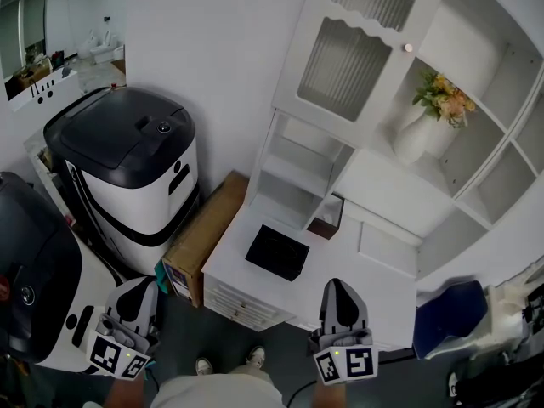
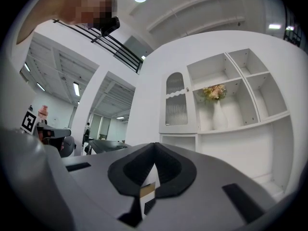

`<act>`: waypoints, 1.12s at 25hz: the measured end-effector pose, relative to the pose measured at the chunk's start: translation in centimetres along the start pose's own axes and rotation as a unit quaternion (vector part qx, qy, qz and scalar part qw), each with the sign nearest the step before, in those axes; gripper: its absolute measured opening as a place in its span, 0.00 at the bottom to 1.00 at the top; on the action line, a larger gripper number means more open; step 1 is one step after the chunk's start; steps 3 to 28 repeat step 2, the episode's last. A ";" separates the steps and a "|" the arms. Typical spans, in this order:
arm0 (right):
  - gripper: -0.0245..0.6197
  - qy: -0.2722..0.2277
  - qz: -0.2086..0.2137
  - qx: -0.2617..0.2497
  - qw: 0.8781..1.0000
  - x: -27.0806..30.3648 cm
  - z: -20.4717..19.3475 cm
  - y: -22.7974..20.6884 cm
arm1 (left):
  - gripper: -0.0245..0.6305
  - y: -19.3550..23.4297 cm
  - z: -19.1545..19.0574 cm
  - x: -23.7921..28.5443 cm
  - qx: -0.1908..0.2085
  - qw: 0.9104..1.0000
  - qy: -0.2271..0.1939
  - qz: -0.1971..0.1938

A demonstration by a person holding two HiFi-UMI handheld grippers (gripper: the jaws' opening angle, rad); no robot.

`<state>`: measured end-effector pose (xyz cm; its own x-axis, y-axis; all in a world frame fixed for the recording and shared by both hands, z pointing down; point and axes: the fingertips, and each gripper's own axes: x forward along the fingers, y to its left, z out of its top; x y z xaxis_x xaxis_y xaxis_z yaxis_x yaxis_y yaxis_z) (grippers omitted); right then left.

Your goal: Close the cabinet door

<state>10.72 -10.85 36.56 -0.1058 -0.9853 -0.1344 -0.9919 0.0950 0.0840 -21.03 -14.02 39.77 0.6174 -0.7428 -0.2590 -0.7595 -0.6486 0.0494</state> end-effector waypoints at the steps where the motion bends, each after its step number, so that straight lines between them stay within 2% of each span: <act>1: 0.04 0.001 -0.001 0.000 1.000 -0.1 0.0 0.0 | 0.04 0.0 0.0 0.0 0.000 1.000 0.000 0.000; 28: 0.04 0.001 -0.002 -0.001 1.000 -0.2 -0.1 -0.1 | 0.04 -0.1 0.0 -0.1 0.000 1.000 0.000 -0.001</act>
